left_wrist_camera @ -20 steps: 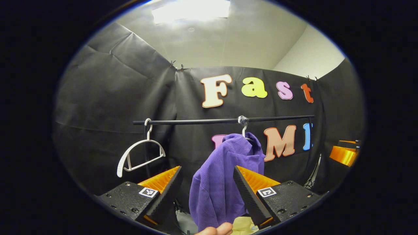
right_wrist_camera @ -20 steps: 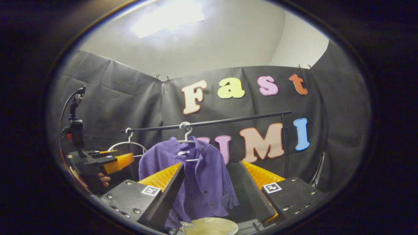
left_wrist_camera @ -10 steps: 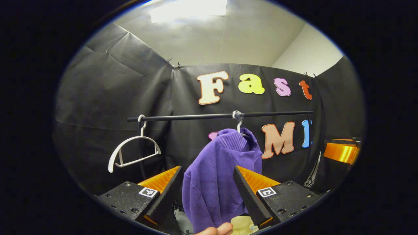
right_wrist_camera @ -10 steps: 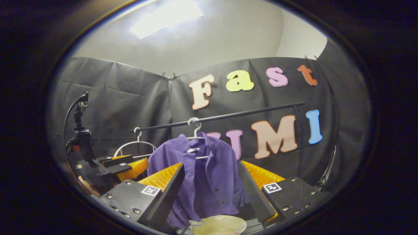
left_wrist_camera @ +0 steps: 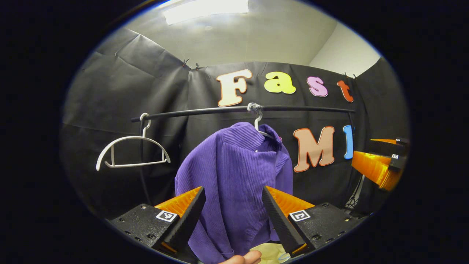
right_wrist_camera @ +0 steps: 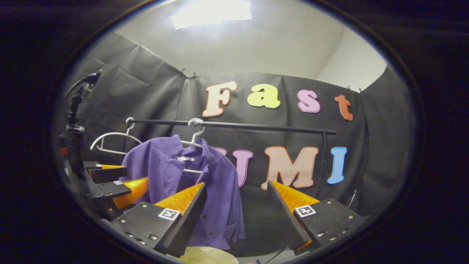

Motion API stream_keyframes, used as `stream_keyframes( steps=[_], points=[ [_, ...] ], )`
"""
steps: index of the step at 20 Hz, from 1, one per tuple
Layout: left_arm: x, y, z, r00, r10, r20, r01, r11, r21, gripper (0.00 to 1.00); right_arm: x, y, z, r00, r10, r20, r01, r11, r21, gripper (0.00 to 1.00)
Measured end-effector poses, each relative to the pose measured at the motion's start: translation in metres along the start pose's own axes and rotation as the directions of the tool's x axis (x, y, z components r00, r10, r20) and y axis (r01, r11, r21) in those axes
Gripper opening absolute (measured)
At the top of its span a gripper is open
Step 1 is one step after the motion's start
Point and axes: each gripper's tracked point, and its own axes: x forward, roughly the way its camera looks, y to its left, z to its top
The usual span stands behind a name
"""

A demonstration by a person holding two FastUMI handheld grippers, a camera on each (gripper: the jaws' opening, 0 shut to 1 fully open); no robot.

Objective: Grasp the clothes on the hanger with both hands and then place them into the laundry hamper below.

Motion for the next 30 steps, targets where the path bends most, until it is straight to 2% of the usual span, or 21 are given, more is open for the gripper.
stream_keyframes(
  steps=[1, 2, 5, 7, 8, 10, 12, 13, 15, 16, 17, 18, 19, 20, 22, 23, 24, 26, 27, 29, 30],
  points=[
    [0.004, -0.001, -0.007, 1.0, 0.016, -0.011, -0.016, 1.0, -0.011, 0.92, 0.008, 0.005, -0.01, 1.0, 0.023, -0.013, -0.023, 1.0, 0.007, 1.0],
    [0.007, 0.0, -0.014, 0.999, 0.033, -0.024, -0.034, 0.999, -0.024, 0.92, 0.016, 0.012, -0.019, 0.998, 0.053, -0.023, -0.053, 0.998, 0.025, 0.96],
    [0.018, -0.001, -0.036, 0.996, 0.069, -0.061, -0.07, 0.998, -0.012, 0.95, 0.044, 0.031, -0.048, 0.989, 0.14, -0.057, -0.138, 0.99, 0.042, 0.96],
    [0.024, -0.004, -0.045, 0.993, 0.102, -0.064, -0.102, 0.995, 0.008, 0.92, 0.057, 0.037, -0.066, 0.981, 0.18, -0.072, -0.177, 0.983, 0.047, 0.96],
    [0.025, -0.008, -0.05, 0.992, 0.108, -0.07, -0.107, 0.994, 0.017, 0.96, 0.064, 0.038, -0.074, 0.978, 0.194, -0.077, -0.19, 0.981, 0.048, 0.99],
    [0.029, -0.013, -0.062, 0.991, 0.114, -0.077, -0.112, 0.993, 0.029, 0.92, 0.078, 0.04, -0.087, 0.976, 0.207, -0.073, -0.204, 0.978, 0.049, 0.94],
    [0.03, -0.02, -0.073, 0.99, 0.107, -0.097, -0.105, 0.994, 0.019, 0.92, 0.087, 0.039, -0.097, 0.973, 0.218, -0.075, -0.214, 0.975, 0.051, 0.99],
    [0.027, -0.025, -0.077, 0.989, 0.11, -0.103, -0.11, 0.994, 0.009, 0.93, 0.091, 0.037, -0.101, 0.972, 0.223, -0.075, -0.219, 0.974, 0.053, 0.96],
    [0.025, -0.027, -0.082, 0.984, 0.149, -0.1, -0.149, 0.989, 0.009, 0.95, 0.1, 0.036, -0.109, 0.97, 0.234, -0.07, -0.23, 0.972, 0.055, 0.96],
    [0.027, -0.028, -0.085, 0.98, 0.173, -0.102, -0.172, 0.985, 0.02, 0.92, 0.106, 0.035, -0.114, 0.968, 0.241, -0.068, -0.238, 0.97, 0.054, 0.94],
    [0.028, -0.031, -0.089, 0.975, 0.197, -0.102, -0.196, 0.98, 0.022, 0.92, 0.11, 0.035, -0.119, 0.965, 0.252, -0.067, -0.249, 0.967, 0.053, 0.99],
    [0.03, -0.034, -0.092, 0.972, 0.212, -0.099, -0.211, 0.977, 0.023, 0.92, 0.116, 0.037, -0.124, 0.961, 0.269, -0.064, -0.265, 0.962, 0.057, 0.94],
    [0.032, -0.04, -0.096, 0.971, 0.221, -0.095, -0.22, 0.975, 0.022, 0.96, 0.122, 0.036, -0.132, 0.958, 0.277, -0.067, -0.273, 0.96, 0.066, 0.94],
    [0.036, -0.044, -0.1, 0.969, 0.225, -0.1, -0.224, 0.974, 0.02, 0.95, 0.127, 0.034, -0.141, 0.955, 0.284, -0.081, -0.279, 0.958, 0.069, 0.96],
    [0.041, -0.052, -0.114, 0.967, 0.225, -0.122, -0.226, 0.974, 0.007, 0.92, 0.131, 0.037, -0.159, 0.948, 0.305, -0.094, -0.3, 0.952, 0.058, 0.94],
    [0.045, -0.05, -0.118, 0.962, 0.244, -0.122, -0.245, 0.97, 0.007, 0.95, 0.134, 0.04, -0.164, 0.943, 0.318, -0.093, -0.315, 0.948, 0.047, 0.94],
    [0.048, -0.044, -0.121, 0.953, 0.28, -0.118, -0.279, 0.96, 0.021, 0.92, 0.139, 0.041, -0.17, 0.941, 0.324, -0.097, -0.322, 0.946, 0.036, 0.94],
    [0.05, -0.022, -0.121, 0.924, 0.376, -0.071, -0.372, 0.926, 0.068, 0.96, 0.147, 0.043, -0.179, 0.94, 0.324, -0.106, -0.321, 0.946, 0.048, 0.96],
    [0.052, -0.015, -0.12, 0.914, 0.404, -0.049, -0.399, 0.914, 0.076, 0.92, 0.15, 0.046, -0.183, 0.943, 0.316, -0.1, -0.31, 0.948, 0.074, 0.96],
    [0.056, -0.006, -0.12, 0.904, 0.427, -0.039, -0.423, 0.903, 0.071, 0.93, 0.165, 0.057, -0.18, 0.946, 0.318, -0.066, -0.309, 0.944, 0.116, 0.93],
    [0.058, -0.002, -0.12, 0.903, 0.427, -0.036, -0.424, 0.903, 0.068, 0.93, 0.17, 0.068, -0.177, 0.943, 0.329, -0.043, -0.323, 0.939, 0.117, 0.96]
  ],
)
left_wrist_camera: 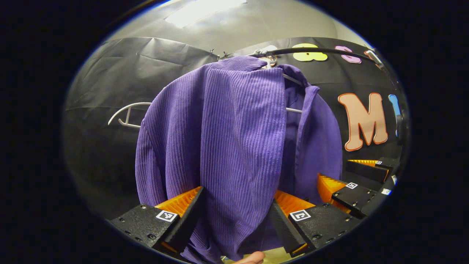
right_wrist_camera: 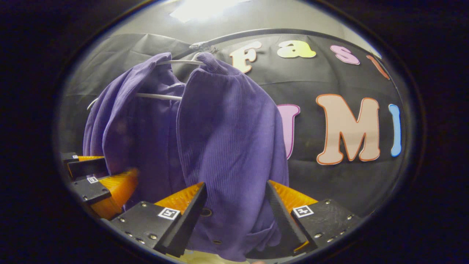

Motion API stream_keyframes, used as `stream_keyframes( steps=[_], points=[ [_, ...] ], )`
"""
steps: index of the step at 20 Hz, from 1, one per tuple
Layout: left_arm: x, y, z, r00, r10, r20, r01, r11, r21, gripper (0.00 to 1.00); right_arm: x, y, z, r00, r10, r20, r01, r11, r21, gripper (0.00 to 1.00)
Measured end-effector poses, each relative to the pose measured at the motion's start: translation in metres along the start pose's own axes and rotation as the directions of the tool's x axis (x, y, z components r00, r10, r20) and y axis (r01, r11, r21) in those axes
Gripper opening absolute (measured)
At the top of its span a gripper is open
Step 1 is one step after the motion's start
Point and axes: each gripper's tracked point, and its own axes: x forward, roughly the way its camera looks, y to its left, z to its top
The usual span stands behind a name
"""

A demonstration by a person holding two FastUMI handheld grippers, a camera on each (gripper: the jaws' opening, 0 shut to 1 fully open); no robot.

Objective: Grasp the clothes on the hanger with both hands and then place them into the laundry hamper below.

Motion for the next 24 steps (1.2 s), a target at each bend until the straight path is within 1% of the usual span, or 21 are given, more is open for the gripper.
stream_keyframes(
  steps=[1, 3, 4, 5, 6, 7, 8, 9, 10, 11, 12, 14, 16, 17, 19, 20, 21, 22, 23, 24],
  points=[
    [0.001, 0.004, 0.0, 1.0, -0.007, 0.002, 0.007, 1.0, 0.002, 0.94, 0.003, 0.011, 0.001, 1.0, 0.024, 0.016, -0.024, 1.0, -0.013, 0.94],
    [0.007, 0.009, 0.002, 0.999, -0.044, 0.012, 0.045, 0.999, -0.02, 0.87, 0.006, 0.026, 0.005, 0.999, 0.024, 0.034, -0.023, 0.999, -0.037, 0.94],
    [0.01, 0.015, 0.004, 0.999, -0.048, 0.018, 0.049, 0.998, -0.029, 0.8, 0.009, 0.028, 0.01, 0.999, -0.003, 0.048, 0.004, 0.999, -0.033, 0.93],
    [0.012, 0.025, 0.005, 1.0, -0.028, 0.015, 0.028, 0.999, -0.029, 0.74, 0.012, 0.024, 0.017, 0.995, -0.057, 0.079, 0.059, 0.998, -0.022, 0.96],
    [0.016, 0.034, 0.005, 1.0, -0.013, 0.014, 0.014, 0.999, -0.036, 0.7, 0.015, 0.019, 0.025, 0.988, -0.113, 0.103, 0.116, 0.993, -0.017, 0.96],
    [0.019, 0.037, 0.005, 1.0, -0.019, 0.009, 0.02, 0.999, -0.048, 0.62, 0.018, 0.016, 0.029, 0.981, -0.151, 0.121, 0.154, 0.988, -0.015, 0.92],
    [0.019, 0.039, 0.003, 1.0, -0.024, 0.005, 0.024, 0.998, -0.054, 0.54, 0.022, 0.013, 0.032, 0.975, -0.185, 0.125, 0.186, 0.982, 0.0, 0.96],
    [0.018, 0.039, 0.005, 0.999, -0.033, 0.011, 0.034, 0.998, -0.054, 0.6, 0.025, 0.012, 0.028, 0.974, -0.204, 0.101, 0.203, 0.979, 0.026, 0.93],
    [0.019, 0.036, 0.008, 0.998, -0.053, 0.025, 0.054, 0.997, -0.049, 0.42, 0.025, 0.017, 0.025, 0.975, -0.203, 0.087, 0.197, 0.978, 0.069, 0.93],
    [0.021, 0.03, 0.011, 0.996, -0.086, 0.039, 0.087, 0.995, -0.037, 0.42, 0.027, 0.021, 0.027, 0.975, -0.201, 0.095, 0.192, 0.977, 0.095, 0.94],
    [0.019, 0.022, 0.011, 0.991, -0.126, 0.049, 0.128, 0.991, -0.032, 0.34, 0.029, 0.023, 0.029, 0.974, -0.201, 0.107, 0.191, 0.977, 0.098, 0.96],
    [0.017, 0.007, 0.009, 0.975, -0.215, 0.048, 0.218, 0.975, -0.052, 0.18, 0.034, 0.013, 0.026, 0.969, -0.229, 0.097, 0.221, 0.971, 0.088, 0.92],
    [0.012, 0.004, 0.014, 0.967, -0.247, 0.055, 0.251, 0.965, -0.075, 0.02, 0.044, 0.008, 0.018, 0.973, -0.23, 0.035, 0.224, 0.966, 0.126, 0.93],
    [0.012, 0.003, 0.014, 0.964, -0.261, 0.055, 0.264, 0.961, -0.076, 0.05, 0.051, 0.006, 0.018, 0.974, -0.224, 0.019, 0.218, 0.963, 0.159, 0.93],
    [0.013, 0.002, 0.018, 0.958, -0.282, 0.06, 0.286, 0.954, -0.088, 0.05, 0.059, -0.001, 0.02, 0.975, -0.224, -0.003, 0.221, 0.957, 0.189, 0.93],
    [0.011, 0.003, 0.018, 0.953, -0.296, 0.055, 0.3, 0.949, -0.093, 0.01, 0.064, 0.0, 0.018, 0.978, -0.208, -0.021, 0.209, 0.96, 0.185, 0.96],
    [0.009, 0.001, 0.02, 0.941, -0.333, 0.056, 0.337, 0.936, -0.102, 0.0, 0.064, -0.002, 0.015, 0.976, -0.213, -0.052, 0.219, 0.963, 0.16, 0.67],
    [0.003, -0.009, 0.023, 0.916, -0.395, 0.071, 0.401, 0.909, -0.117, 0.0, 0.069, -0.007, 0.015, 0.974, -0.225, -0.033, 0.228, 0.961, 0.154, 0.37],
    [-0.005, -0.016, 0.027, 0.89, -0.449, 0.075, 0.455, 0.881, -0.126, 0.0, 0.049, 0.006, 0.024, 0.984, -0.172, -0.035, 0.175, 0.972, 0.159, 0.08],
    [-0.011, -0.015, 0.034, 0.872, -0.481, 0.095, 0.489, 0.863, -0.125, 0.0, 0.048, 0.014, 0.025, 0.99, -0.14, -0.028, 0.142, 0.977, 0.156, 0.08]
  ],
)
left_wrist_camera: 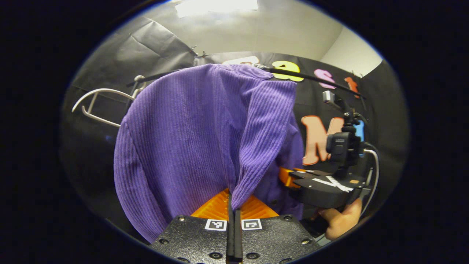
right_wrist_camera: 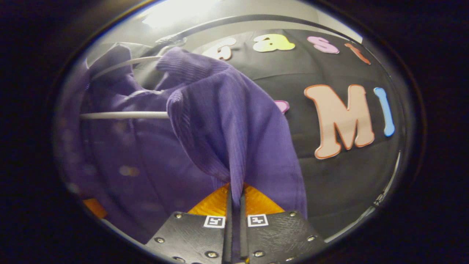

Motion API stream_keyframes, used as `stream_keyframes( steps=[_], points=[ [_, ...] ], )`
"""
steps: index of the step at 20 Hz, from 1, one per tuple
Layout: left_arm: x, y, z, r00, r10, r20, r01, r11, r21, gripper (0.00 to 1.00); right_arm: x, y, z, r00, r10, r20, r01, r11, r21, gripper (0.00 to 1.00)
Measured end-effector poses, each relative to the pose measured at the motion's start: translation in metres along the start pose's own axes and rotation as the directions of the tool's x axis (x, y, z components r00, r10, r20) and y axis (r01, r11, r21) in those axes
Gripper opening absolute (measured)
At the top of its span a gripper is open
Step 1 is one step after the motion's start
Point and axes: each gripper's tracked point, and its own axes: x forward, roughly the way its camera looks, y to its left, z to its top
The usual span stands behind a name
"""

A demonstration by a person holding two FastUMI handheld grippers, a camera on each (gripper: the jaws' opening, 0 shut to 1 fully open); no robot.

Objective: Grasp the clothes on the hanger with both hands and then place them into the laundry hamper below.

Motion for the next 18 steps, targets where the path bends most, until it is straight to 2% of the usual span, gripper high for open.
stream_keyframes(
  steps=[1, 2, 4, 8, 13, 14, 15, 18],
  points=[
    [-0.002, 0.001, 0.004, 1.0, -0.012, -0.005, 0.012, 1.0, -0.002, 0.01, -0.002, 0.004, 0.001, 1.0, 0.02, 0.006, -0.02, 1.0, -0.016, 0.08],
    [-0.007, 0.003, 0.008, 1.0, -0.026, -0.001, 0.026, 1.0, -0.009, 0.0, -0.009, -0.001, 0.007, 1.0, 0.005, 0.022, -0.004, 1.0, -0.025, 0.08],
    [-0.021, 0.007, 0.023, 0.998, -0.061, 0.011, 0.062, 0.997, -0.044, 0.0, -0.019, -0.001, 0.006, 1.0, 0.021, 0.001, -0.021, 1.0, -0.001, 0.08],
    [-0.045, 0.009, 0.044, 0.99, -0.138, 0.027, 0.14, 0.988, -0.07, 0.0, -0.042, 0.002, 0.006, 0.996, 0.088, 0.0, -0.088, 0.996, 0.004, 0.08],
    [-0.055, 0.016, 0.046, 0.988, -0.155, 0.005, 0.155, 0.984, -0.086, 0.0, -0.039, 0.002, 0.003, 0.999, 0.051, -0.017, -0.051, 0.999, -0.005, 0.11],
    [-0.055, 0.014, 0.045, 0.986, -0.164, -0.001, 0.163, 0.982, -0.09, 0.02, -0.048, -0.005, 0.017, 1.0, 0.024, -0.018, -0.025, 0.999, -0.027, 0.11],
    [-0.058, 0.014, 0.045, 0.985, -0.17, -0.008, 0.168, 0.982, -0.091, 0.0, -0.04, -0.008, 0.005, 1.0, 0.016, -0.013, -0.017, 0.999, -0.031, 0.02],
    [-0.072, 0.01, 0.054, 0.974, -0.228, -0.013, 0.226, 0.97, -0.084, 0.0, -0.063, -0.006, 0.011, 0.998, 0.058, 0.006, -0.058, 0.998, -0.017, 0.0]
  ],
)
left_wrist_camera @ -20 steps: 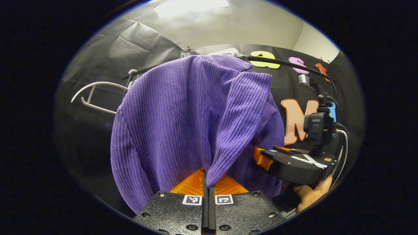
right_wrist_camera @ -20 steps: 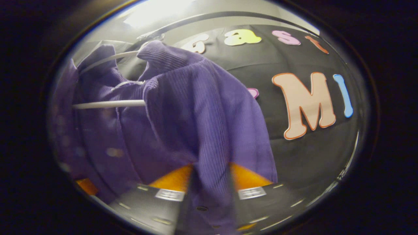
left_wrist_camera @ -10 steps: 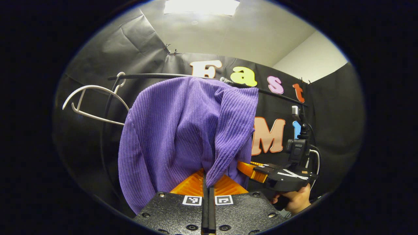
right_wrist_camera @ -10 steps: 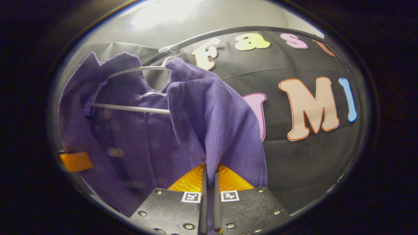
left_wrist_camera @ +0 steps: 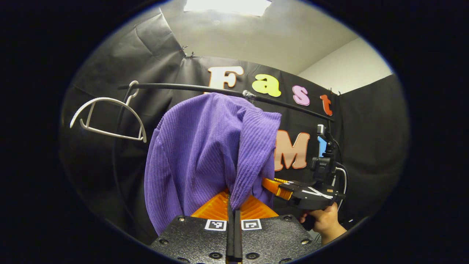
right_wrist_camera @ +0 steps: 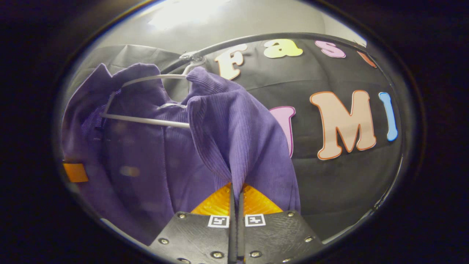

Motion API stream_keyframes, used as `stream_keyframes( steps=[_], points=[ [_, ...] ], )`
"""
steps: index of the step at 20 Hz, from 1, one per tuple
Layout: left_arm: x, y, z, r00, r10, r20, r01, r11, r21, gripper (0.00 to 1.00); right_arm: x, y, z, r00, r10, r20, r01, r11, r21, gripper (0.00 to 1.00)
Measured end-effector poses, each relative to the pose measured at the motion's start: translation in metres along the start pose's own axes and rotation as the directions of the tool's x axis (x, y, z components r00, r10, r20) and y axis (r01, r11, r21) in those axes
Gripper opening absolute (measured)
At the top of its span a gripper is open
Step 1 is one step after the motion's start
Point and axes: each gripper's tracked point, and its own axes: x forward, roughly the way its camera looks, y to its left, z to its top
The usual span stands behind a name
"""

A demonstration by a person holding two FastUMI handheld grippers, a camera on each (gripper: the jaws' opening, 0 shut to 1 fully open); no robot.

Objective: Grasp the clothes on the hanger with both hands and then place them into the laundry hamper below.

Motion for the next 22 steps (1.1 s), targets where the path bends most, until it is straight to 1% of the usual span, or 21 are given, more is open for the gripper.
stream_keyframes(
  steps=[1, 2, 3, 4, 6, 8, 9, 10, 11, 12, 13, 14, 15, 16, 18, 19, 20, 22],
  points=[
    [-0.004, -0.002, 0.006, 1.0, -0.017, 0.008, 0.017, 1.0, 0.014, 0.02, -0.008, 0.002, 0.004, 0.999, 0.038, 0.009, -0.038, 0.999, 0.016, 0.02],
    [-0.011, -0.002, 0.012, 0.999, -0.038, 0.013, 0.037, 0.999, 0.027, 0.0, -0.019, 0.008, 0.007, 0.995, 0.101, 0.014, -0.102, 0.994, 0.034, 0.02],
    [-0.016, -0.003, 0.018, 0.998, -0.057, 0.013, 0.057, 0.998, 0.034, 0.0, -0.033, 0.012, 0.01, 0.989, 0.146, 0.02, -0.147, 0.988, 0.056, 0.05],
    [-0.022, -0.002, 0.023, 0.997, -0.07, 0.016, 0.07, 0.997, 0.029, 0.0, -0.045, 0.01, 0.016, 0.985, 0.168, 0.032, -0.17, 0.982, 0.081, 0.0],
    [-0.031, 0.002, 0.036, 0.996, -0.084, 0.031, 0.084, 0.996, 0.009, 0.0, -0.065, -0.003, 0.032, 0.979, 0.191, 0.067, -0.2, 0.966, 0.164, 0.01],
    [-0.034, 0.007, 0.046, 0.996, -0.08, 0.038, 0.08, 0.997, 0.006, 0.01, -0.069, -0.01, 0.045, 0.974, 0.204, 0.101, -0.222, 0.949, 0.223, 0.01],
    [-0.034, 0.006, 0.048, 0.996, -0.086, 0.033, 0.087, 0.996, -0.003, 0.02, -0.066, -0.016, 0.046, 0.976, 0.193, 0.098, -0.211, 0.951, 0.226, 0.06],
    [-0.034, 0.002, 0.05, 0.994, -0.102, 0.028, 0.103, 0.995, -0.013, 0.0, -0.059, -0.018, 0.043, 0.979, 0.187, 0.082, -0.201, 0.959, 0.203, 0.06],
    [-0.036, 0.0, 0.053, 0.993, -0.115, 0.018, 0.115, 0.993, -0.018, 0.0, -0.054, -0.02, 0.039, 0.984, 0.169, 0.055, -0.176, 0.97, 0.166, 0.01],
    [-0.036, 0.0, 0.059, 0.992, -0.12, 0.025, 0.121, 0.993, -0.016, 0.0, -0.049, -0.02, 0.036, 0.988, 0.151, 0.034, -0.154, 0.979, 0.133, 0.06],
    [-0.038, 0.0, 0.067, 0.992, -0.118, 0.033, 0.119, 0.993, -0.006, 0.0, -0.043, -0.02, 0.035, 0.992, 0.124, 0.022, -0.126, 0.986, 0.107, 0.01],
    [-0.038, 0.001, 0.074, 0.992, -0.118, 0.044, 0.117, 0.993, 0.015, 0.0, -0.038, -0.02, 0.034, 0.995, 0.093, 0.028, -0.095, 0.991, 0.091, 0.01],
    [-0.037, 0.001, 0.076, 0.992, -0.121, 0.046, 0.12, 0.992, 0.028, 0.0, -0.033, -0.014, 0.032, 0.996, 0.077, 0.04, -0.08, 0.993, 0.085, 0.01],
    [-0.036, -0.001, 0.077, 0.991, -0.127, 0.043, 0.126, 0.992, 0.034, 0.0, -0.028, -0.009, 0.028, 0.997, 0.063, 0.055, -0.067, 0.995, 0.08, 0.0],
    [-0.037, -0.006, 0.076, 0.99, -0.14, 0.031, 0.139, 0.99, 0.034, 0.0, -0.022, 0.0, 0.018, 0.996, 0.014, 0.089, -0.019, 0.998, 0.059, 0.01],
    [-0.037, -0.006, 0.076, 0.989, -0.142, 0.029, 0.141, 0.989, 0.036, 0.0, -0.017, 0.002, 0.013, 0.995, -0.023, 0.098, 0.019, 0.999, 0.045, 0.11],
    [-0.037, -0.006, 0.077, 0.99, -0.141, 0.029, 0.14, 0.989, 0.043, 0.0, -0.016, 0.003, 0.01, 0.993, -0.055, 0.107, 0.051, 0.998, 0.037, 0.12],
    [-0.038, -0.003, 0.078, 0.991, -0.134, 0.03, 0.133, 0.99, 0.046, 0.0, -0.001, 0.017, 0.003, 0.991, -0.078, 0.112, 0.076, 0.997, 0.029, 0.49]
  ],
)
